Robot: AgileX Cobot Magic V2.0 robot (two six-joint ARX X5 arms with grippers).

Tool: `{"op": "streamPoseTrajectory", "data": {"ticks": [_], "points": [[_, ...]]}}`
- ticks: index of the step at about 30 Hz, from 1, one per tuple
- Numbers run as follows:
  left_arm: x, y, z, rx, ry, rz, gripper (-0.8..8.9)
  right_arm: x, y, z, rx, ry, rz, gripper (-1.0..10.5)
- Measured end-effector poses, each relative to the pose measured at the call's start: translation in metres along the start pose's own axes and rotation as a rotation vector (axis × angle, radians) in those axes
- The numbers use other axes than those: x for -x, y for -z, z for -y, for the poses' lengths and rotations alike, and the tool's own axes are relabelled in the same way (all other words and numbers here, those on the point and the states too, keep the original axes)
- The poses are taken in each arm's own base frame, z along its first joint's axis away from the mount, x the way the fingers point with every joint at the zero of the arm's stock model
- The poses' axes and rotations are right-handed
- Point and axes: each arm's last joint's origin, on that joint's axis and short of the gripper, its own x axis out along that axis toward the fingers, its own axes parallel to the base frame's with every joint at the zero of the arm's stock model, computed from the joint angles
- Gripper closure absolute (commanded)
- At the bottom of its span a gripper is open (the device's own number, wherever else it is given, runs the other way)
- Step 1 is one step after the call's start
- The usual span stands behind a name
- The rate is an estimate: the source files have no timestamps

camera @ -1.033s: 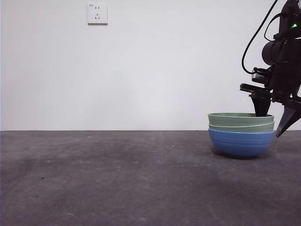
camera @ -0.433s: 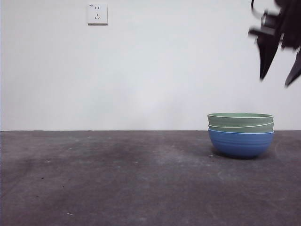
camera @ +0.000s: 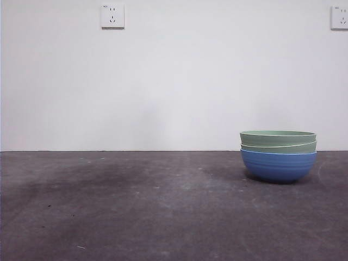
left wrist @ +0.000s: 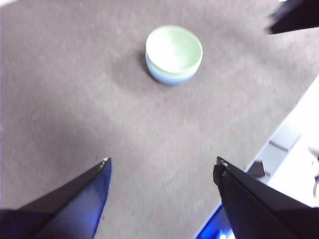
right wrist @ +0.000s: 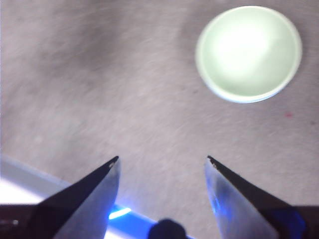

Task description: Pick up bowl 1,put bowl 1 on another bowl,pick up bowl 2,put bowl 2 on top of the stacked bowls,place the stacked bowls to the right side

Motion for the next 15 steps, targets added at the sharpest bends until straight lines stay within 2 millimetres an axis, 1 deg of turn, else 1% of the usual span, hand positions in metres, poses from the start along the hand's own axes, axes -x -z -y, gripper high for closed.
{"op": "streamPoseTrajectory", "data": {"ticks": [3, 5, 7, 8, 10, 11, 12, 13, 15], "points": [[0.0, 0.002, 0.0, -0.001, 0.001, -0.017, 4.68, 0.015, 0.011, -0.016, 0.043, 0.007, 0.041, 6.7], [0.0, 0.002, 0.0, -0.003, 0.002, -0.024, 4.69, 0.022, 0.017, -0.024, 0.06, 0.02, 0.064, 6.8], [0.0, 0.003, 0.0, -0.002, 0.003, -0.033, 4.73, 0.028, 0.022, -0.029, 0.065, 0.033, 0.082, 7.8], [0.0, 0.004, 0.0, -0.002, 0.003, -0.038, 4.93, 0.03, 0.023, -0.03, 0.066, 0.031, 0.088, 8.5], [0.0, 0.004, 0.0, -0.002, 0.003, -0.044, 6.56, 0.031, 0.025, -0.033, 0.071, 0.025, 0.091, 9.7], [0.0, 0.005, 0.0, -0.002, 0.003, -0.046, 7.66, 0.031, 0.025, -0.034, 0.075, 0.022, 0.089, 9.6], [0.0, 0.005, 0.0, -0.001, 0.004, -0.05, 8.4, 0.031, 0.025, -0.034, 0.077, 0.021, 0.088, 9.6], [0.0, 0.005, 0.0, 0.0, 0.004, -0.051, 8.18, 0.031, 0.025, -0.035, 0.08, 0.021, 0.087, 9.6], [0.0, 0.005, 0.0, 0.0, 0.004, -0.051, 8.22, 0.03, 0.025, -0.036, 0.087, 0.016, 0.085, 9.6]]}}
